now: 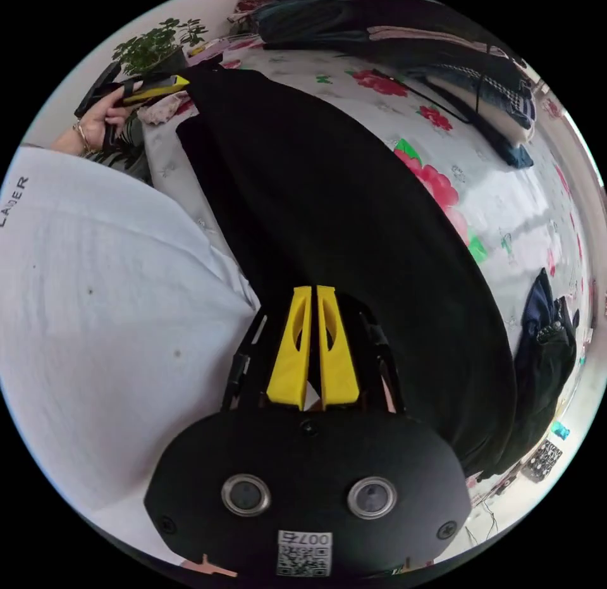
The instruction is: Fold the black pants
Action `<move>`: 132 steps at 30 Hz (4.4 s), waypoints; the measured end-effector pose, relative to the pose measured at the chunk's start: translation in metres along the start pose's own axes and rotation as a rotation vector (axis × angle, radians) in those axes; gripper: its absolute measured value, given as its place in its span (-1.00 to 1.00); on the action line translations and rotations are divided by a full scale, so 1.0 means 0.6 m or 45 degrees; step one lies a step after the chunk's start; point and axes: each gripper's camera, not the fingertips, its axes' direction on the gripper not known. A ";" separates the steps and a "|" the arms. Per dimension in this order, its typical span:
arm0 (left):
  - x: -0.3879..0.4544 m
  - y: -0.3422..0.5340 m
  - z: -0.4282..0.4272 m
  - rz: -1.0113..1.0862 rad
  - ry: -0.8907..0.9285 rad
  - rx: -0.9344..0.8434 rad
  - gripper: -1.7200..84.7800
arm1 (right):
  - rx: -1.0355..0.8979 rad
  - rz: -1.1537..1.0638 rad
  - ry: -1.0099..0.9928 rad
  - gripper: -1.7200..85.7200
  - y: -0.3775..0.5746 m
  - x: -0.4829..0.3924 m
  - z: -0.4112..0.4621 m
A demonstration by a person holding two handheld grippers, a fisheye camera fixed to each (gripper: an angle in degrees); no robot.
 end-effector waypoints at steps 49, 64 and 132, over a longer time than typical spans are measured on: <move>-0.035 0.237 0.065 -0.375 0.340 0.356 -0.93 | 0.387 0.490 -0.527 -0.97 0.258 0.251 -0.083; 0.791 0.492 0.478 1.144 0.543 -0.664 -0.87 | 0.941 1.229 -0.574 -0.94 0.694 0.405 -0.124; 0.369 0.034 0.705 0.491 0.539 -0.749 -0.81 | 0.659 1.130 -1.058 -0.86 0.593 0.404 0.053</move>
